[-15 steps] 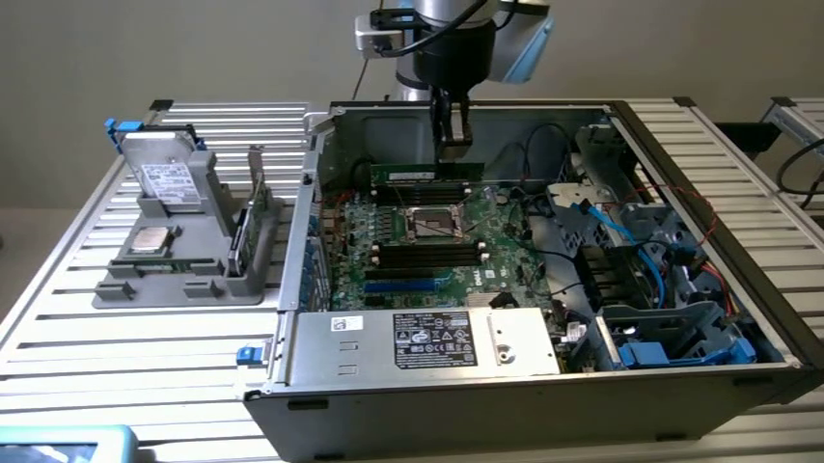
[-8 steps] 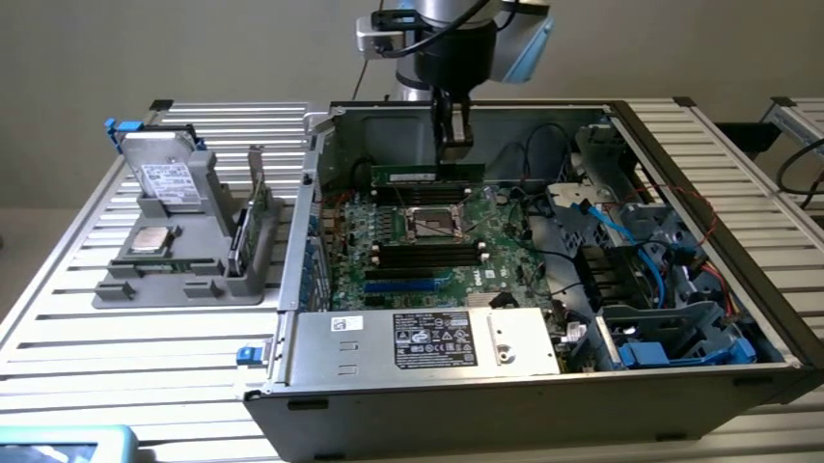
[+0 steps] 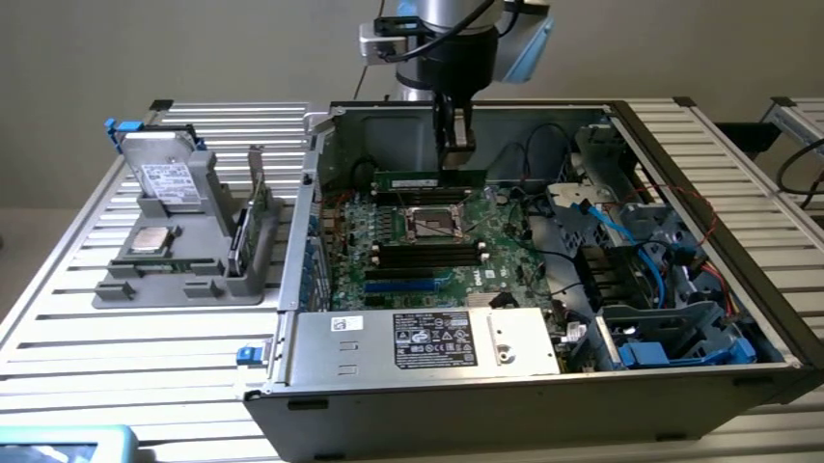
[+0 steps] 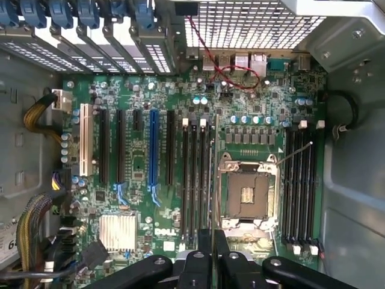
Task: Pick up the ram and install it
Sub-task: 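Insert the ram into the slot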
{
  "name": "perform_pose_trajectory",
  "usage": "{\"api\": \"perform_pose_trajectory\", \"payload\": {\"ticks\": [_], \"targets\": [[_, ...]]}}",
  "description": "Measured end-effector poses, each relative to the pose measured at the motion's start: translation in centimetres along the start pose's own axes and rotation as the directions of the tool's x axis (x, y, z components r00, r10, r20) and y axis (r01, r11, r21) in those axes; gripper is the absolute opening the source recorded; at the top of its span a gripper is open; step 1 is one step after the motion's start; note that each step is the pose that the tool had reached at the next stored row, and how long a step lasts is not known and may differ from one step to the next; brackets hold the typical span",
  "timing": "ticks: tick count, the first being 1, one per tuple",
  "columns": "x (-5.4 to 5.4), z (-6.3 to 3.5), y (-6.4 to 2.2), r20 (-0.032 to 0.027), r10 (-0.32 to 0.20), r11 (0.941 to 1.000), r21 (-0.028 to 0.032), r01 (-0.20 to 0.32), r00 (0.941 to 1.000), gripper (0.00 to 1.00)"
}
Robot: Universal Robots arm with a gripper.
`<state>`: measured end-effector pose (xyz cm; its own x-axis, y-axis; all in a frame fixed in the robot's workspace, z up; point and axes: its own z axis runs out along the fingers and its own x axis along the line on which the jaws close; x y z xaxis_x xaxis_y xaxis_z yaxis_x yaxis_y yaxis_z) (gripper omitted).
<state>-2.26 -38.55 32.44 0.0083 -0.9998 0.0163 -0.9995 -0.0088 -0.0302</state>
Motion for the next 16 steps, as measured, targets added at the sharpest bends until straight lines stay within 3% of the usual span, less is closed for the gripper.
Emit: {"api": "perform_pose_trajectory", "payload": {"ticks": [16], "targets": [[0.5, 2.89, -0.01, -0.0004, 0.005, 1.0, -0.0002, -0.005, 1.0, 0.14]]}}
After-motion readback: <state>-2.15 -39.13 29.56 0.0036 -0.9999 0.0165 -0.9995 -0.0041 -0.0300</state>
